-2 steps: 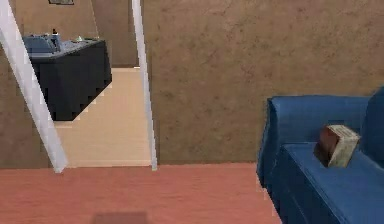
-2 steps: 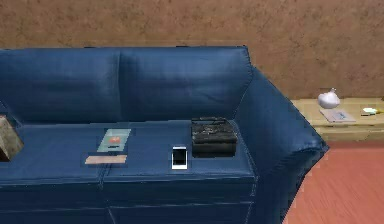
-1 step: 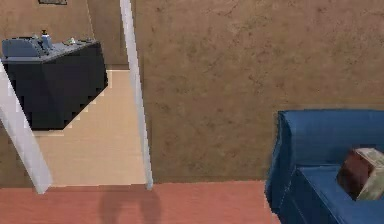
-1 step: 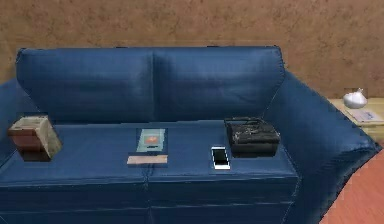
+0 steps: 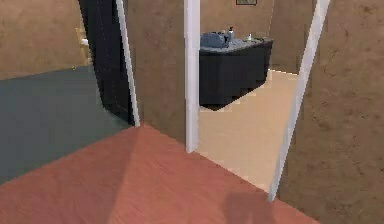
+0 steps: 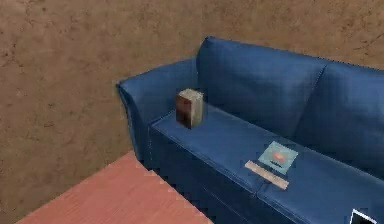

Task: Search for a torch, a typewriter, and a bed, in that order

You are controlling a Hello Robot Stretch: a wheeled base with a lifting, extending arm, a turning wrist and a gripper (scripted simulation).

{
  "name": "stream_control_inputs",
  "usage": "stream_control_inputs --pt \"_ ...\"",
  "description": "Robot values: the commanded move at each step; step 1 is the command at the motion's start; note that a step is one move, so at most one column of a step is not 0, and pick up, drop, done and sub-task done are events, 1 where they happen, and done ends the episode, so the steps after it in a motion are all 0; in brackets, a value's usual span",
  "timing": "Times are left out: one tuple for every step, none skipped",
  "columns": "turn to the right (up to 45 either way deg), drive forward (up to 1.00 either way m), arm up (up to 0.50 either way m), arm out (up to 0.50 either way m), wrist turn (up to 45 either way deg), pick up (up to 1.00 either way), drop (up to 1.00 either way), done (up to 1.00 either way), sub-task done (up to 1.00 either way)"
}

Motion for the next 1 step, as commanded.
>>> stream_control_inputs --pt "-39.0 0.0 0.0 0.0 0.0 0.0 0.0 0.0 0.0"
